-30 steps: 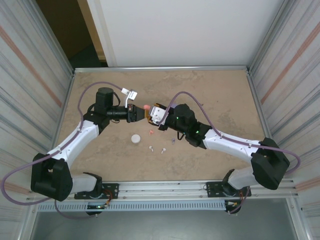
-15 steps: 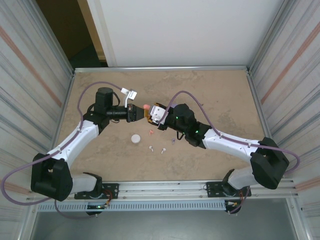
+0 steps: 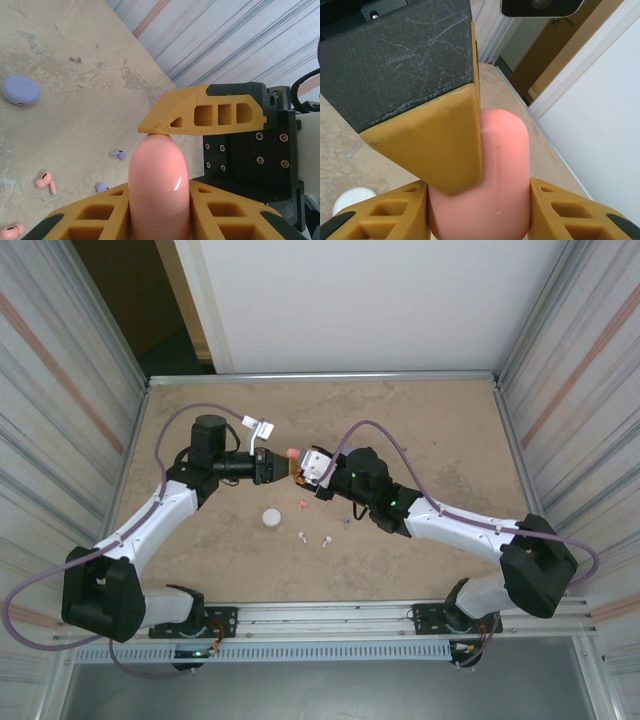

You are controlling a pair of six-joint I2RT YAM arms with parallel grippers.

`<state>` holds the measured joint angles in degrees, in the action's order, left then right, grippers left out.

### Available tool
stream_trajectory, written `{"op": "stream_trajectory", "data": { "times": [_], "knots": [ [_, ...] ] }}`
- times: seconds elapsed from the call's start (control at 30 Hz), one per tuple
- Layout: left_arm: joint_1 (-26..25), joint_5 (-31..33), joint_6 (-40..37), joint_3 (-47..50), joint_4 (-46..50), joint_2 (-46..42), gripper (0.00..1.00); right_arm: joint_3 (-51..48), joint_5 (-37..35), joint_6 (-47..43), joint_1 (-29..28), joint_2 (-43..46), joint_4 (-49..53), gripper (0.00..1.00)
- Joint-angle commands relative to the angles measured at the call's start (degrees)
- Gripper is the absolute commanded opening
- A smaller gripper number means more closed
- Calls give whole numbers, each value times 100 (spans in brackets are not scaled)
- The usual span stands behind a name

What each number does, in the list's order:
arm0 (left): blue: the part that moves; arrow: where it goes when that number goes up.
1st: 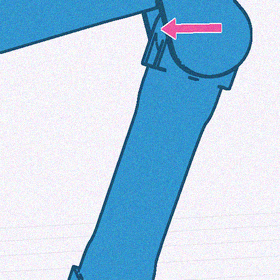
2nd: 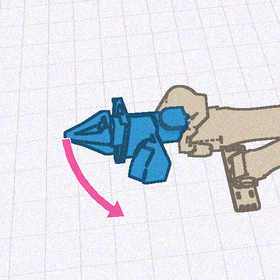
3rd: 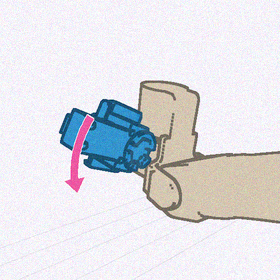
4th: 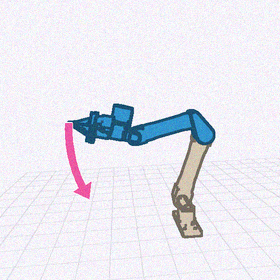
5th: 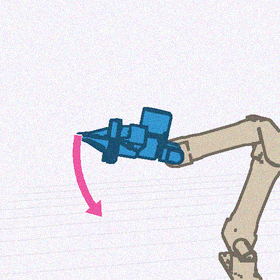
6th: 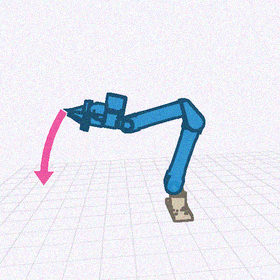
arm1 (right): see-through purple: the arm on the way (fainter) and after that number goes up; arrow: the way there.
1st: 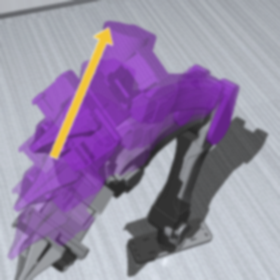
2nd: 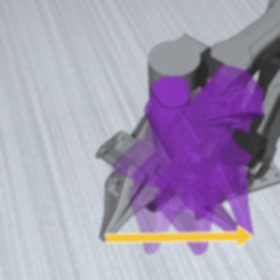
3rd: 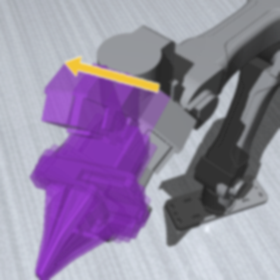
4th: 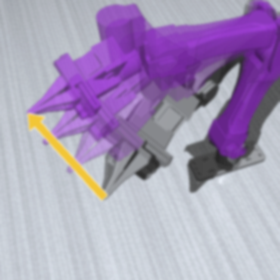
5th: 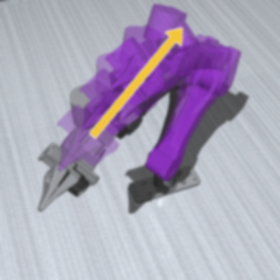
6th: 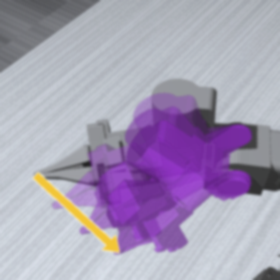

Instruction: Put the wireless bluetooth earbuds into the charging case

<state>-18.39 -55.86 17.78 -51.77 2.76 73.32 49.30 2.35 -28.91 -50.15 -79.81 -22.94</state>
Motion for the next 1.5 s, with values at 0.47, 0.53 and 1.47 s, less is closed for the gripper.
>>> {"op": "stream_trajectory", "data": {
  "times": [0.47,0.53,1.47],
  "knots": [
    [-50,-261,-82,110,-444,-243,1,-51,332,534,244,199,26,64],
    [-55,-188,-77,254,-734,-398,0,-204,621,719,301,364,-2,72],
    [-349,576,-1074,1447,-4425,-1271,0,-781,3258,3796,1396,1009,-2689,76]
  ]
}}
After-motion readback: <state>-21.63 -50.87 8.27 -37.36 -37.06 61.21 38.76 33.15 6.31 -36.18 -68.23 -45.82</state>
